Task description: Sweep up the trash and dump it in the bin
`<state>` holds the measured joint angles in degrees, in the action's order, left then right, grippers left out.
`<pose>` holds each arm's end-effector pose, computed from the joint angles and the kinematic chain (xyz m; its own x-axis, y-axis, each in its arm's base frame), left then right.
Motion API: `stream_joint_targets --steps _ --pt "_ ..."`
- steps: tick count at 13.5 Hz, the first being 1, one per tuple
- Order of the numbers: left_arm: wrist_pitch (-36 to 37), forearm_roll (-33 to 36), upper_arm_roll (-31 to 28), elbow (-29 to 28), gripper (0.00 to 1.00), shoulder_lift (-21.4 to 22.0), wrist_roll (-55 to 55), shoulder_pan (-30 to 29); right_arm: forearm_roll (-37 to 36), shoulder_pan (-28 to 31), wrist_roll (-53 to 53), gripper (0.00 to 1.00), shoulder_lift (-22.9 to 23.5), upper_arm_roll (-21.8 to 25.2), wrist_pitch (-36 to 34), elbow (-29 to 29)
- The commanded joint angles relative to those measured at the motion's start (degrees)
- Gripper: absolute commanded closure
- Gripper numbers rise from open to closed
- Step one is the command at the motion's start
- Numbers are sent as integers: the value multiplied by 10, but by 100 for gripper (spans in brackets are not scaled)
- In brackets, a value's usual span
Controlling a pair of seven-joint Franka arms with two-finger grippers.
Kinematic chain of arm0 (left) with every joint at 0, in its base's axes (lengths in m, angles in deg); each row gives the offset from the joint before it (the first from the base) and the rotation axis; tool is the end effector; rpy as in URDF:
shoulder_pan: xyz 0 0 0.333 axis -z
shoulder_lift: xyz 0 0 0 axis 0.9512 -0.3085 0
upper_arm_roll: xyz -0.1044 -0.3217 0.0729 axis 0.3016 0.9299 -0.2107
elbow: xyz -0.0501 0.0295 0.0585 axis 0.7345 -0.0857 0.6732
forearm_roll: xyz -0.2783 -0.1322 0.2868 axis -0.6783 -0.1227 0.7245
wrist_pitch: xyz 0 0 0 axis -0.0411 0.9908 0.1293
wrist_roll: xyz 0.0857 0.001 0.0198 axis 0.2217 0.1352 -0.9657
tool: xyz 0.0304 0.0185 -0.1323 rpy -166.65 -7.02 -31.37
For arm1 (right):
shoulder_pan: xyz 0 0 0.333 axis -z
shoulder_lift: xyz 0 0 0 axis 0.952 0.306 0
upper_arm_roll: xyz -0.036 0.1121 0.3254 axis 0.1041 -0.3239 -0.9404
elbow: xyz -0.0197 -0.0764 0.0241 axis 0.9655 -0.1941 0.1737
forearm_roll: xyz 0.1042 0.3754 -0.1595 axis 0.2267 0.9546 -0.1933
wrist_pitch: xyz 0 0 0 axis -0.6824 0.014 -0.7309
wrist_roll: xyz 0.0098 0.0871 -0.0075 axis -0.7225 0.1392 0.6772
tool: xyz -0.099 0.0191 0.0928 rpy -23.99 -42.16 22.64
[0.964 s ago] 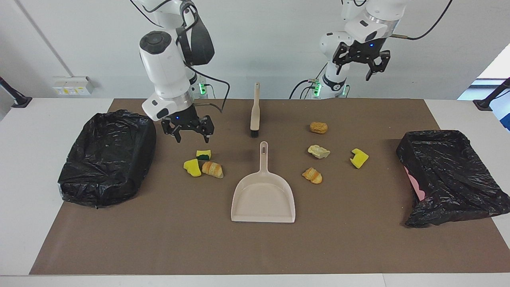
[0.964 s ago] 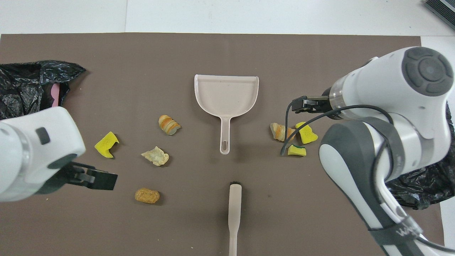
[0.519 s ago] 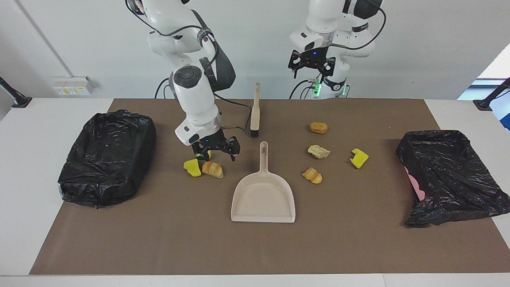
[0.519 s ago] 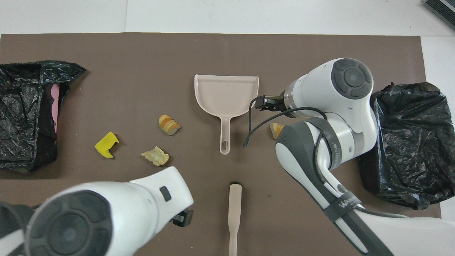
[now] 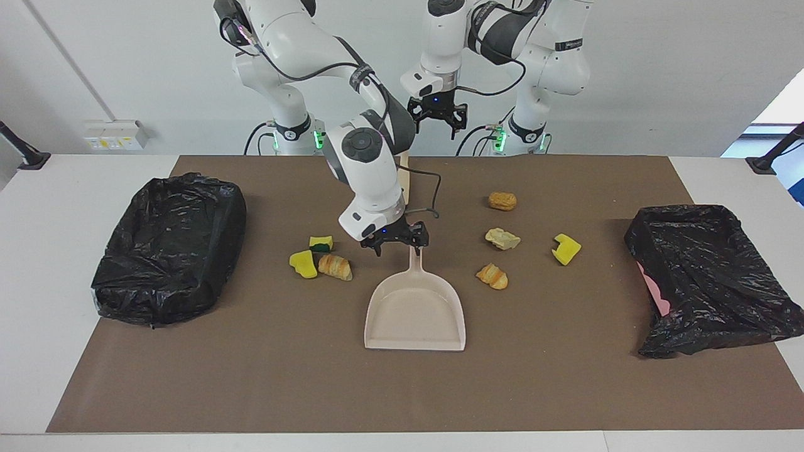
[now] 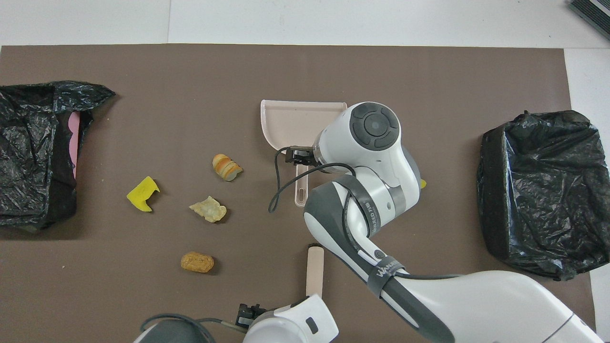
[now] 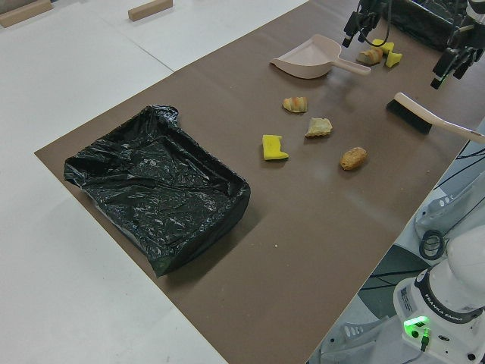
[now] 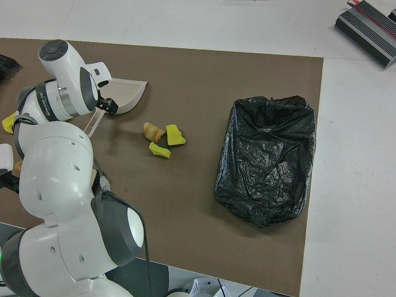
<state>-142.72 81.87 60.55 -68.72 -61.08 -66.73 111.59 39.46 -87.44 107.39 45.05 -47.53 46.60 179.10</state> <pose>0.2506 -0.4067 0.4515 0.9475 -0.3180 -0.0348 -0.3182 -0.9480 -0.0009 0.6243 0.3663 0.3615 0.9944 -0.1023 0.0283 -0.0947 -0.9757 -0.1975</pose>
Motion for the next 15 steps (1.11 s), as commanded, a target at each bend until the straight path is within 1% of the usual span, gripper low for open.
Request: stream_joint_targets --steps 1,3,6,9,10,11,12,13,14,15 --pt "-109 -6 -11 -61 0 -25 -79 76 0 -1 9 0 16 -3 14 -10" --pt "-135 -6 -11 -71 0 -55 -96 107 0 -1 4 0 17 -3 15 -1" --pt "-186 -6 -10 -70 0 -91 -117 109 -1 -12 3 0 17 -2 18 15" --pt "-184 -6 -11 -70 0 -118 -120 125 -5 -12 2 0 15 -3 12 18" --pt "-184 -6 -11 -70 4 -126 -120 126 -7 -12 0 2 13 -3 12 23" --pt "-178 -6 -12 -65 16 -127 -120 126 -14 -12 -1 13 13 -3 12 24" --pt "-178 -6 -12 -63 18 -130 -120 123 -19 -12 -2 22 11 -3 8 24" --pt "-177 -5 -12 -62 25 -131 -119 121 -20 -12 -2 42 11 -3 0 24" --pt "-170 -4 -13 -62 35 -130 -118 120 -20 -12 -2 62 10 -3 -9 24" --pt "-163 -4 -12 -61 48 -130 -118 120 -20 -12 -1 93 10 -3 -13 23"
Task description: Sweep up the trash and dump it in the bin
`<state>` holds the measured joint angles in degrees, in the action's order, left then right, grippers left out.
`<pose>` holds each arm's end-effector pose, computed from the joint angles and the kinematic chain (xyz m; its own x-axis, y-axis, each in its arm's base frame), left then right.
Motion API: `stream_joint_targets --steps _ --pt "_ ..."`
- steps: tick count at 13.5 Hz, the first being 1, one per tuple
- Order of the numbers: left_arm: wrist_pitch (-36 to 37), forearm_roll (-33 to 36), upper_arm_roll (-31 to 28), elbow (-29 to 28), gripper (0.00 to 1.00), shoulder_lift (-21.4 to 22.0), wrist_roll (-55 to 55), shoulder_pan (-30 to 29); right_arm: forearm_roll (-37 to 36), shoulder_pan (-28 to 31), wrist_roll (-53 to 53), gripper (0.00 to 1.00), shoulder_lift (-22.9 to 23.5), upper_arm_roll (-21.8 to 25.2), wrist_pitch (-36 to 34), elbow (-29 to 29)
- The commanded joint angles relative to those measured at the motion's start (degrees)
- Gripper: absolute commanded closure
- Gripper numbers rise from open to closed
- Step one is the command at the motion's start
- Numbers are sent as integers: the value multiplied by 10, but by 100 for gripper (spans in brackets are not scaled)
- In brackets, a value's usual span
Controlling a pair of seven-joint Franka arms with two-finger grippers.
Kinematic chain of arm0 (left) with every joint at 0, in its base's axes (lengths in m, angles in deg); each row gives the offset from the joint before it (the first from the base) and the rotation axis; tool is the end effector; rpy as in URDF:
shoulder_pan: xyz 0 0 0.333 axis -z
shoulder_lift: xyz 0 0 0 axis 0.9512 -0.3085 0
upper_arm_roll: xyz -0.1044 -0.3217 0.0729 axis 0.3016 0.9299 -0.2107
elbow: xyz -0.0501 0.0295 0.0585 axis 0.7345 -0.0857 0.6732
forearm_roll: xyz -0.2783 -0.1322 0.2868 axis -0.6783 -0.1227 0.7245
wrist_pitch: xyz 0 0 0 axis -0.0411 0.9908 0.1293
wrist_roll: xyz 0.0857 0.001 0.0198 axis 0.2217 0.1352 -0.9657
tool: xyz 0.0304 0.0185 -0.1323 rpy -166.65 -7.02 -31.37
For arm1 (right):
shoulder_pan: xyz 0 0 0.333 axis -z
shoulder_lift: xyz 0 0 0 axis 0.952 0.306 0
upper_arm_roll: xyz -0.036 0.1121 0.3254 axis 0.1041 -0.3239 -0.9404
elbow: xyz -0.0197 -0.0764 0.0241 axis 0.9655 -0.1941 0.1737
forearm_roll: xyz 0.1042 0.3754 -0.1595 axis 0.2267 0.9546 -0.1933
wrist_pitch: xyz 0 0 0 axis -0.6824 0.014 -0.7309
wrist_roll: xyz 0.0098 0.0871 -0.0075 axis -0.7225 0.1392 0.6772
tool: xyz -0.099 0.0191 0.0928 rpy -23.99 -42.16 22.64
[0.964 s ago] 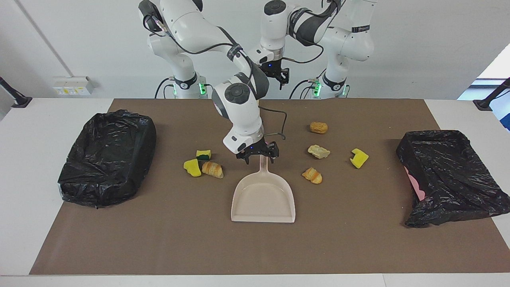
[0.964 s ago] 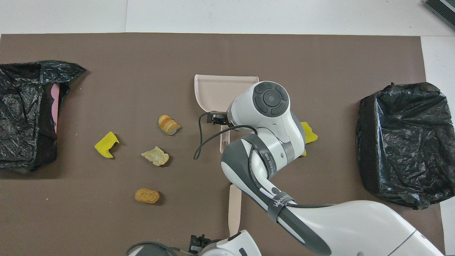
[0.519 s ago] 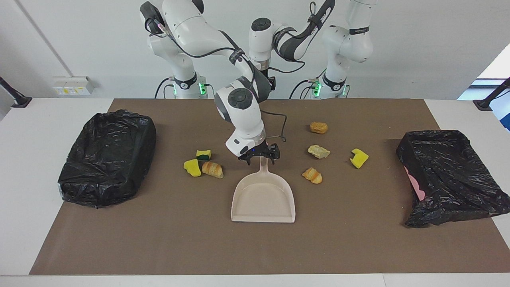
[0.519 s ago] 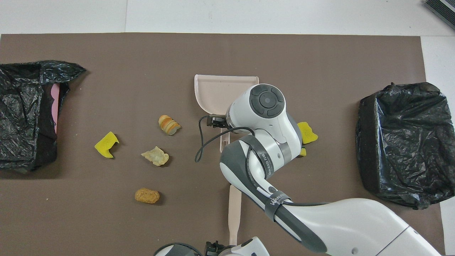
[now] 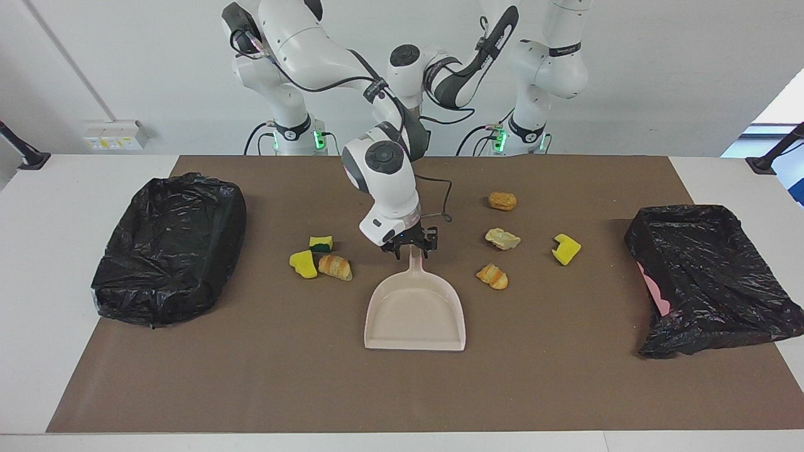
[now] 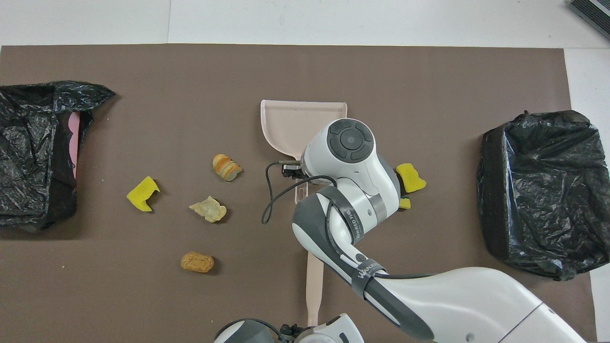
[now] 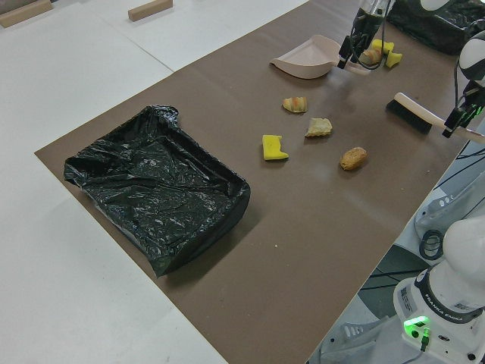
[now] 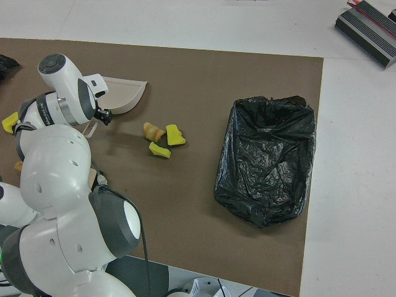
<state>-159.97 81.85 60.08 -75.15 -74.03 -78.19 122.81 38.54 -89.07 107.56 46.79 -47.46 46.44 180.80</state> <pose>0.1870 -0.4605 0.3182 0.9536 -0.2878 -0.0878 -0.2889 -0.9574 0.0011 0.6068 0.3798 0.3252 0.9977 -0.0654 -0.0175 -0.0674 -0.9852 -0.1574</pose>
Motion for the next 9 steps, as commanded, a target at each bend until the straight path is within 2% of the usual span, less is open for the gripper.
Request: stream_joint_targets --steps 1,2,3,4,6,9 --pt "16 -4 -7 4 58 1 -3 8 -10 4 3 100 -7 -4 -16 4" --pt "27 -2 -8 5 78 1 -3 8 -10 10 -5 100 -6 -4 -19 1" --pt "33 0 -8 11 92 1 -1 7 -10 16 -14 100 -4 -4 -20 1" --pt "32 1 -9 14 99 2 0 5 -7 18 -49 100 -5 -4 -20 1" --pt "48 2 -11 22 100 7 3 -2 2 36 -124 100 -11 -5 -32 -2" --pt "114 13 -14 36 100 23 3 -28 7 72 -219 100 -51 -7 -70 -2"
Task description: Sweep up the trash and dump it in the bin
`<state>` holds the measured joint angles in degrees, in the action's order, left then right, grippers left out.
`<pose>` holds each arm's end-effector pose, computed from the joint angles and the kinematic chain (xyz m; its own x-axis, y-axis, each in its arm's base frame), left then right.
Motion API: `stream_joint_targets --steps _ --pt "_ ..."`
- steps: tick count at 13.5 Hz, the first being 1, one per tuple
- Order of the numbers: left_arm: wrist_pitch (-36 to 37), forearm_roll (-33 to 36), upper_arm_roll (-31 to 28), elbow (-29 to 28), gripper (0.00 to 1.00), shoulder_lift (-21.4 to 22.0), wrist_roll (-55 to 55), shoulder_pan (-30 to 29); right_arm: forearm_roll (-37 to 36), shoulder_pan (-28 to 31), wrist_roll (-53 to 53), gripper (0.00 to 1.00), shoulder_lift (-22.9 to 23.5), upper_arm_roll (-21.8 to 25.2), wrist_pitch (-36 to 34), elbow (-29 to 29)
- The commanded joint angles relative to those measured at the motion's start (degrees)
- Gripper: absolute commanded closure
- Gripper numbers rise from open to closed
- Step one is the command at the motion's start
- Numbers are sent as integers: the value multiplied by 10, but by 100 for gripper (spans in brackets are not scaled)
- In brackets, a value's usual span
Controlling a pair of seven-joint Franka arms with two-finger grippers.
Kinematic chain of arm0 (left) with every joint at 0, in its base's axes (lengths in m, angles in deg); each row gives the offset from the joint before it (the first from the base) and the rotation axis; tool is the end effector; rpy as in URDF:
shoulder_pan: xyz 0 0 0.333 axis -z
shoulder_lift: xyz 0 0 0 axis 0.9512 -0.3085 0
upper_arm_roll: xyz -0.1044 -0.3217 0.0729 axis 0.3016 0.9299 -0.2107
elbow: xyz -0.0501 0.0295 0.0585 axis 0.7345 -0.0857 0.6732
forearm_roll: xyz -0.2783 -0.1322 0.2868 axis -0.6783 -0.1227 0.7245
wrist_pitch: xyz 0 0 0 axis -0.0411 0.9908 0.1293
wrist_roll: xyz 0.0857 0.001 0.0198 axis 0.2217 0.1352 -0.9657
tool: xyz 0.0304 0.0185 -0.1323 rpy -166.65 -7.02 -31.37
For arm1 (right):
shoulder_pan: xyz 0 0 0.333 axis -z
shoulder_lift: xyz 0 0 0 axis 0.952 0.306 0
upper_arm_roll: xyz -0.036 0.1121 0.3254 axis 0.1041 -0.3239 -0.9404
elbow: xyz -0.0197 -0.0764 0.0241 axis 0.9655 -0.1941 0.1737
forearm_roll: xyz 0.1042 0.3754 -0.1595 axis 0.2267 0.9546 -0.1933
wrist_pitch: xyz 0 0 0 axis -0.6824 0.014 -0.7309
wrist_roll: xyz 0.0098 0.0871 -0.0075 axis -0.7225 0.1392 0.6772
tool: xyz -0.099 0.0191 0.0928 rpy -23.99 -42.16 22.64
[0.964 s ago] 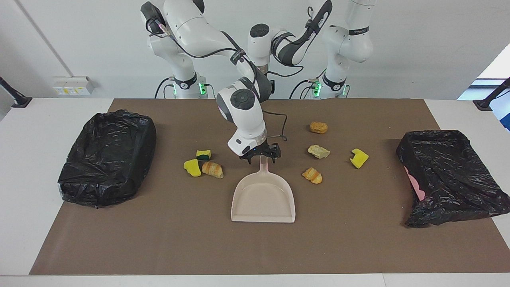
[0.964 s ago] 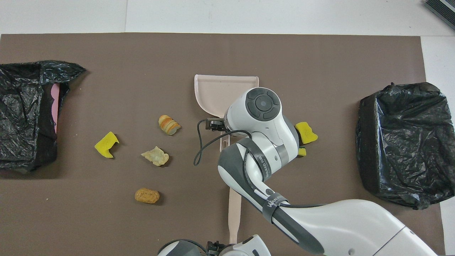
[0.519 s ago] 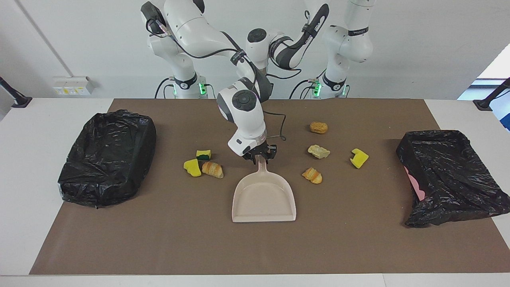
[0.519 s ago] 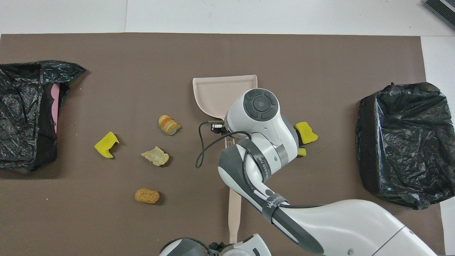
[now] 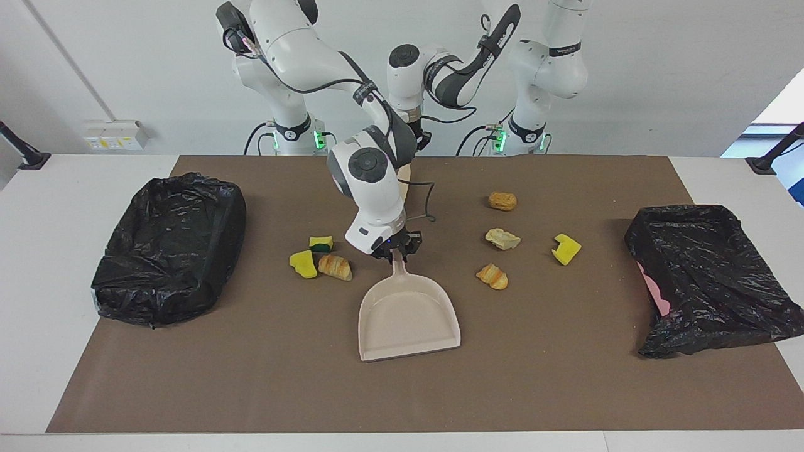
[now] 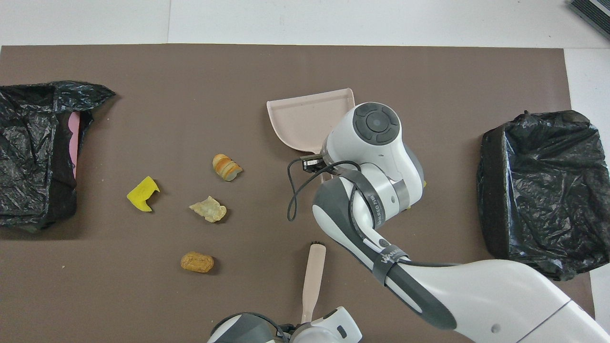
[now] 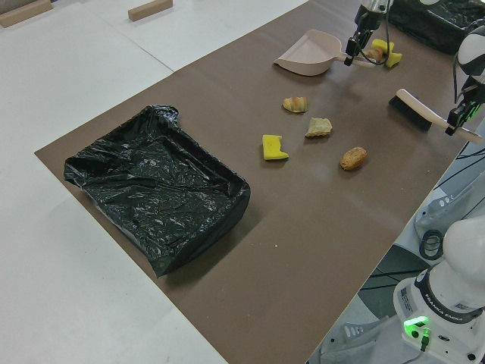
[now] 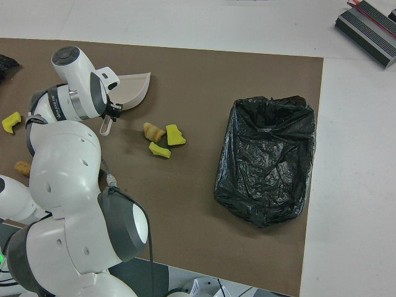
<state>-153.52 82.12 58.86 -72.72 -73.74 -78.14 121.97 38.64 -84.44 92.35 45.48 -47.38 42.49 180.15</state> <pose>0.2013 -0.4534 0.3309 0.9568 -0.2588 -0.1325 -0.2666 -0.9627 -0.0451 0.6304 0.3264 0.3398 0.9926 0.1215 -0.0069 0.1193 -0.9829 -0.1400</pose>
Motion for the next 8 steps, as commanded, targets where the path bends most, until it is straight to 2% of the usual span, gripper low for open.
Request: stream_joint_targets --steps 1,3,5,6,8 --pt "76 26 0 18 100 29 3 -38 6 32 -114 100 -54 -8 -49 5" --pt "142 35 -1 33 100 38 2 -63 5 58 -225 100 -76 -8 -102 6" --pt "197 38 -2 45 100 49 2 -121 5 79 -357 100 -104 -7 -151 8" --pt "214 62 -1 46 100 59 3 -154 5 93 -428 100 -113 -7 -172 9" --pt "244 95 -1 46 100 70 2 -202 -13 95 -539 100 -120 -5 -177 22"
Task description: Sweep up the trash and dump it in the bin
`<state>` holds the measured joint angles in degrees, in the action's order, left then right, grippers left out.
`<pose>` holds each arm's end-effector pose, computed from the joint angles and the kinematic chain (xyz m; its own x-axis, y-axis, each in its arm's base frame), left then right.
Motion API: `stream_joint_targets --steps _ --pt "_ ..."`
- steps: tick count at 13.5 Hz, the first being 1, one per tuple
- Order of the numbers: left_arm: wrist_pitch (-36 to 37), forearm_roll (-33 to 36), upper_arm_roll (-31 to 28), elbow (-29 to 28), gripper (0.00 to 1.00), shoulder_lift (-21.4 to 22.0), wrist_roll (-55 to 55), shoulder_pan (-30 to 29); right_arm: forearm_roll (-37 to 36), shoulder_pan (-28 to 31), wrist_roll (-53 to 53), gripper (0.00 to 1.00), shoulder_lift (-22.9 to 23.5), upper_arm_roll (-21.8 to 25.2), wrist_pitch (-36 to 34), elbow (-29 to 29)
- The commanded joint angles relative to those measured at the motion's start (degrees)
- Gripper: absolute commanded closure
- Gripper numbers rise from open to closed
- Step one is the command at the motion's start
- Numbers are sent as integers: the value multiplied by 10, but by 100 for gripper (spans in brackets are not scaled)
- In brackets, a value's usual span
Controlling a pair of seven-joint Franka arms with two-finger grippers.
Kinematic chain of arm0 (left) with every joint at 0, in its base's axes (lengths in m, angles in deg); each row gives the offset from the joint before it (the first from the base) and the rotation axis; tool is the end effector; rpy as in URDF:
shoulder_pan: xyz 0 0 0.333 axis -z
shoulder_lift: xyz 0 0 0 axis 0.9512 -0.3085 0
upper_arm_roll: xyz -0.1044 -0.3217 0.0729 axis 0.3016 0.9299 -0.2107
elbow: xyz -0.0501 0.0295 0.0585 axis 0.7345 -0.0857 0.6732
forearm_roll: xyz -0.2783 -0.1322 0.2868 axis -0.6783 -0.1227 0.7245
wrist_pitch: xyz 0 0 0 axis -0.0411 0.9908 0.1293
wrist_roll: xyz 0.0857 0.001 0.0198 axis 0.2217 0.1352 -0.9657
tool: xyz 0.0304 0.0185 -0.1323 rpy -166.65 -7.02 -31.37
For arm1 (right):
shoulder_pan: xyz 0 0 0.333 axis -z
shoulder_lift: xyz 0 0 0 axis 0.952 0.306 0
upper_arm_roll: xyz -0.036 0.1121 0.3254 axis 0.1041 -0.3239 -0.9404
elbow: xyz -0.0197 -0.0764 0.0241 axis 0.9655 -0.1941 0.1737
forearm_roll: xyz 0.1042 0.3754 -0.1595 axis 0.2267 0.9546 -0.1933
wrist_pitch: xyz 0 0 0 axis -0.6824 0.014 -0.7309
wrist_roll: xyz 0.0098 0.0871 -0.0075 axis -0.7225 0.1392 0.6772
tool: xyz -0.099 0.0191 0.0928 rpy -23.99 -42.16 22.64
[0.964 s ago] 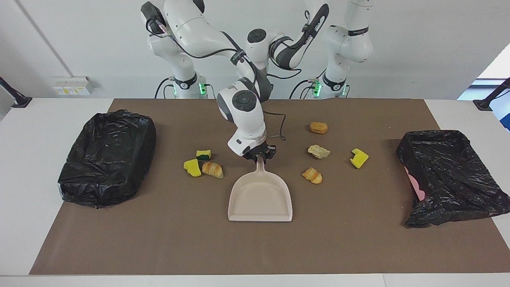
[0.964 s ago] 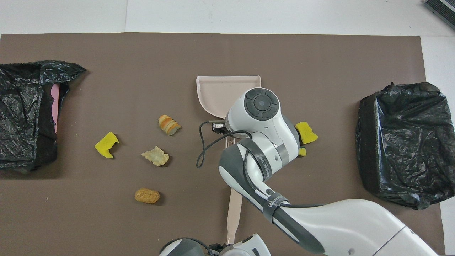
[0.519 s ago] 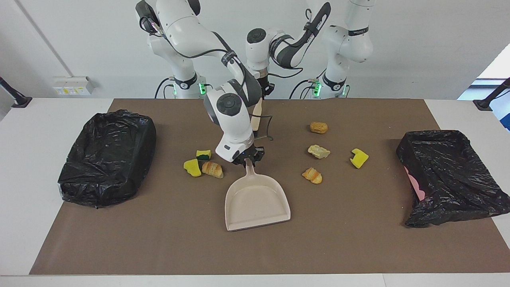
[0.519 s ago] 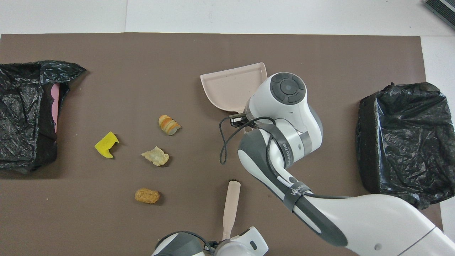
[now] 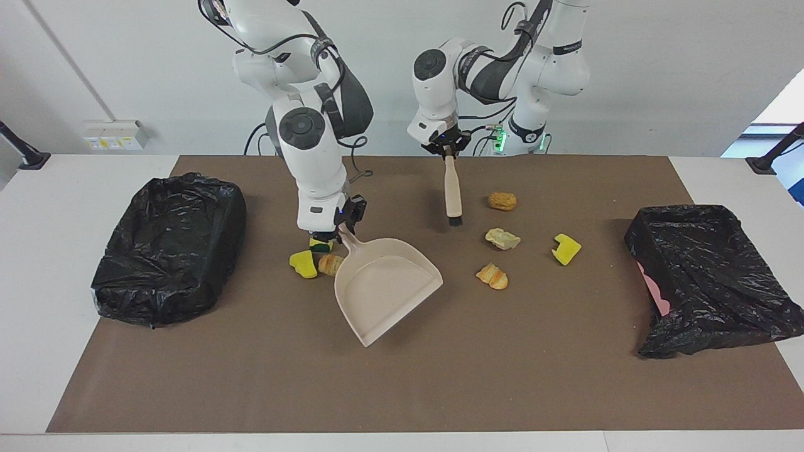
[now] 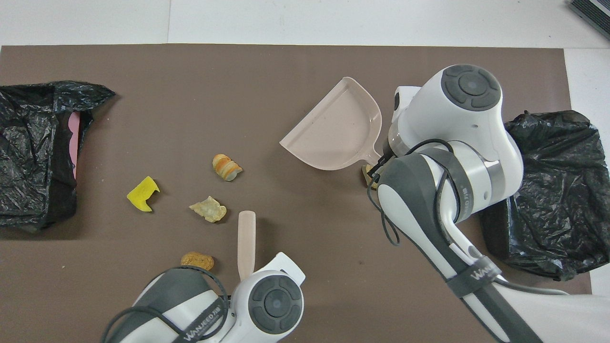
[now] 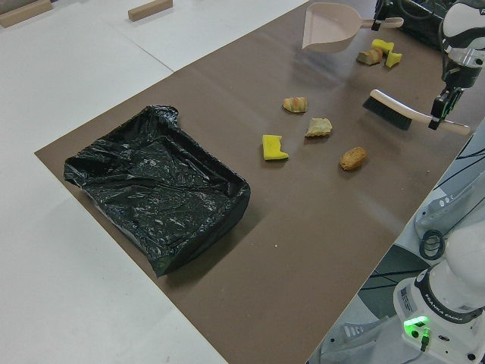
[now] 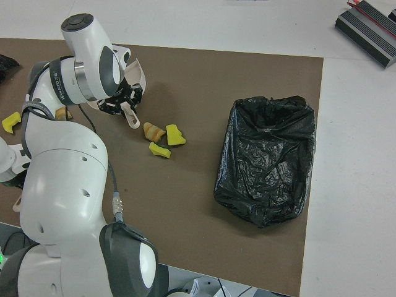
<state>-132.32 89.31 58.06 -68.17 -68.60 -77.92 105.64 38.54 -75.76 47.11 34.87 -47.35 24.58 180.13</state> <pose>0.3098 -0.3441 0.3870 0.9827 -0.0102 -0.1848 -0.0603 -0.9616 -0.2678 0.6205 0.2151 0.4361 0.7041 0.7086 -0.0461 0.7010 -0.7040 -0.1142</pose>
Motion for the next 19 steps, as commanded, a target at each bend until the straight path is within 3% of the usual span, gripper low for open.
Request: stream_joint_targets --steps 1,3,8,11,16,19 --pt "46 43 7 1 100 23 1 -69 -34 8 -145 100 -24 -5 12 43" --pt "52 72 7 1 100 27 1 -132 -48 5 -175 100 -49 -7 28 87" --pt "45 105 8 -17 100 28 -1 -256 -50 -44 -177 100 -53 -8 29 114" --pt "-8 108 8 -35 100 27 1 -326 -49 -75 -140 100 -54 -8 41 132" --pt "-62 108 8 -79 100 22 40 -358 -24 -75 -111 100 -51 -8 -2 119" --pt "-74 98 10 -80 100 9 51 -341 -73 -76 -212 100 -51 -8 -16 120"
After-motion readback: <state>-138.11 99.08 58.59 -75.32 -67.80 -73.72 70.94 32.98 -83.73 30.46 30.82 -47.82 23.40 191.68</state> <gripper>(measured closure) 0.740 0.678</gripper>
